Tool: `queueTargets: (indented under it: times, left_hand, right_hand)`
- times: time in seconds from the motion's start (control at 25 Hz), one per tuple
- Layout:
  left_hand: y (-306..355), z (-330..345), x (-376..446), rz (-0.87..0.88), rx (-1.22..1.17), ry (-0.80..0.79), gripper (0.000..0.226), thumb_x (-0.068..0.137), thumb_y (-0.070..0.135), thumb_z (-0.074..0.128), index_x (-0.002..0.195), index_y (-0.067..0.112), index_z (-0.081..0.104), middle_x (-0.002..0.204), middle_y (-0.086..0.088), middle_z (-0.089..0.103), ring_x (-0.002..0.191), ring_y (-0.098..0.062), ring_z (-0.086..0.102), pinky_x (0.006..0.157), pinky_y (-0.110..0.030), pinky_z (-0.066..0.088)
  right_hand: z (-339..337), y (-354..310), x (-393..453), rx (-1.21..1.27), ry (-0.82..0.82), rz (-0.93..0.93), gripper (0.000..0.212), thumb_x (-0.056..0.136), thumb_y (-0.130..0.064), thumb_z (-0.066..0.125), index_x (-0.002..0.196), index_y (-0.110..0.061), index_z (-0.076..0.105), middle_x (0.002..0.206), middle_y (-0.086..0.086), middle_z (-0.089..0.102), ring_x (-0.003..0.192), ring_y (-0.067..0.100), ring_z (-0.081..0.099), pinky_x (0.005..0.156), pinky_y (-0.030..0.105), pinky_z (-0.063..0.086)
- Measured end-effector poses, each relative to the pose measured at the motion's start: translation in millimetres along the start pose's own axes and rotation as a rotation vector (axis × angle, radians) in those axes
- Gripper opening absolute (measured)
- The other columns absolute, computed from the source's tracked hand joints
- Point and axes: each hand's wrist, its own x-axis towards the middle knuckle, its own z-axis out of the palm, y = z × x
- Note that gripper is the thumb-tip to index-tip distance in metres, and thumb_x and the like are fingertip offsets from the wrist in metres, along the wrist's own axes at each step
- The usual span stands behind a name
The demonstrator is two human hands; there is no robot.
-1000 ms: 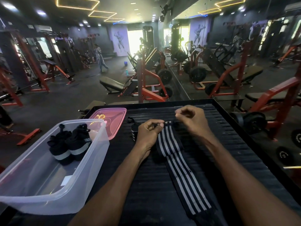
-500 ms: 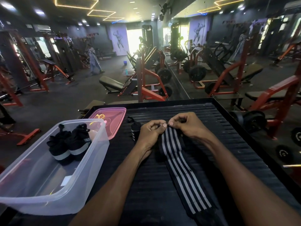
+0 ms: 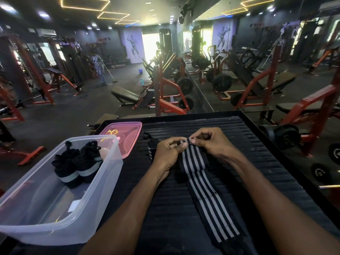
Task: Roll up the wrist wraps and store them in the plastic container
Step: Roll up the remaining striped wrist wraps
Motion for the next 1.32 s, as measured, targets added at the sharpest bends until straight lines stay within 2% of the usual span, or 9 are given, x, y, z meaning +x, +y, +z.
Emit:
queueTargets:
  times: [0.08, 0.16, 0.24, 0.36, 0.52, 0.64, 0.88, 1.08, 1.32]
  left_hand:
    - [1.4, -0.4, 0.5, 0.004, -0.002, 0.016, 0.02, 0.086, -0.002, 0.071, 0.093, 0.016, 0.076, 0.088, 0.001, 0.078, 0.085, -0.006, 0.073, 0.076, -0.016, 0.055]
    - [1.9, -1.0, 1.5, 0.011, -0.012, 0.03, 0.022, 0.087, -0.003, 0.069, 0.092, 0.017, 0.076, 0.089, 0.0, 0.078, 0.086, -0.008, 0.072, 0.079, -0.019, 0.056]
    - [2.0, -1.5, 1.3, 0.013, -0.028, 0.031, 0.023, 0.088, -0.004, 0.067, 0.092, 0.016, 0.076, 0.091, -0.001, 0.078, 0.089, -0.011, 0.072, 0.083, -0.024, 0.057]
    - [2.6, -0.9, -0.1, 0.043, -0.024, 0.026, 0.026, 0.089, -0.007, 0.064, 0.09, 0.016, 0.076, 0.089, 0.0, 0.077, 0.087, -0.011, 0.073, 0.083, -0.025, 0.057]
    - [4.8, 0.1, -0.6, -0.026, -0.144, -0.031, 0.014, 0.087, -0.002, 0.067, 0.09, 0.007, 0.077, 0.092, -0.008, 0.077, 0.089, -0.019, 0.072, 0.085, -0.032, 0.058]
    - [0.9, 0.9, 0.4, 0.002, -0.082, -0.008, 0.007, 0.087, 0.008, 0.073, 0.087, 0.012, 0.078, 0.093, -0.008, 0.078, 0.093, -0.02, 0.072, 0.091, -0.035, 0.057]
    - [-4.8, -0.4, 3.8, 0.046, 0.014, 0.016, 0.018, 0.083, 0.004, 0.077, 0.094, 0.017, 0.076, 0.095, -0.005, 0.078, 0.095, -0.019, 0.074, 0.089, -0.032, 0.057]
    - [-1.3, 1.9, 2.3, -0.02, -0.006, -0.029, 0.012, 0.086, 0.01, 0.075, 0.097, 0.011, 0.077, 0.096, -0.007, 0.078, 0.095, -0.018, 0.073, 0.088, -0.028, 0.057]
    - [-2.2, 2.9, 1.2, 0.008, -0.018, -0.026, 0.01, 0.09, 0.009, 0.071, 0.097, 0.014, 0.076, 0.096, -0.007, 0.079, 0.095, -0.02, 0.075, 0.09, -0.032, 0.058]
  right_hand:
    - [0.3, -0.2, 0.9, 0.041, -0.023, -0.015, 0.017, 0.081, 0.004, 0.077, 0.086, -0.012, 0.078, 0.087, 0.007, 0.077, 0.085, 0.017, 0.072, 0.082, 0.03, 0.059]
    - [0.4, -1.7, 0.1, 0.139, -0.051, 0.028, 0.02, 0.081, 0.008, 0.074, 0.088, -0.01, 0.078, 0.09, 0.009, 0.077, 0.085, 0.015, 0.072, 0.081, 0.029, 0.058]
    - [0.8, -3.0, -1.2, 0.256, -0.085, 0.136, 0.013, 0.088, 0.001, 0.07, 0.094, -0.006, 0.078, 0.094, 0.015, 0.075, 0.079, 0.022, 0.07, 0.068, 0.034, 0.059]
    - [0.3, -2.8, -1.4, 0.236, -0.08, 0.205, 0.012, 0.094, -0.007, 0.065, 0.098, -0.002, 0.076, 0.083, 0.014, 0.072, 0.058, 0.018, 0.064, 0.047, 0.027, 0.052]
    - [-1.9, -1.6, 0.0, 0.18, -0.047, 0.104, 0.013, 0.087, 0.002, 0.071, 0.094, -0.005, 0.078, 0.096, 0.015, 0.077, 0.097, 0.03, 0.074, 0.085, 0.037, 0.06]
    - [-2.9, 0.6, -0.3, 0.202, -0.075, 0.093, 0.015, 0.085, 0.004, 0.072, 0.094, -0.007, 0.079, 0.098, 0.016, 0.077, 0.104, 0.034, 0.071, 0.097, 0.046, 0.056]
    - [-3.6, 1.2, 0.3, 0.08, -0.088, 0.087, 0.013, 0.086, -0.005, 0.074, 0.099, -0.007, 0.077, 0.097, 0.009, 0.078, 0.096, 0.018, 0.073, 0.096, 0.037, 0.056]
    - [-4.0, 2.6, 1.5, -0.102, -0.071, 0.034, 0.014, 0.093, -0.006, 0.066, 0.096, -0.014, 0.076, 0.096, 0.003, 0.077, 0.094, 0.013, 0.071, 0.089, 0.029, 0.056]
    - [-4.5, 0.6, 1.6, -0.081, -0.032, -0.054, 0.017, 0.088, 0.0, 0.07, 0.094, -0.014, 0.076, 0.096, 0.005, 0.076, 0.094, 0.014, 0.069, 0.085, 0.022, 0.054]
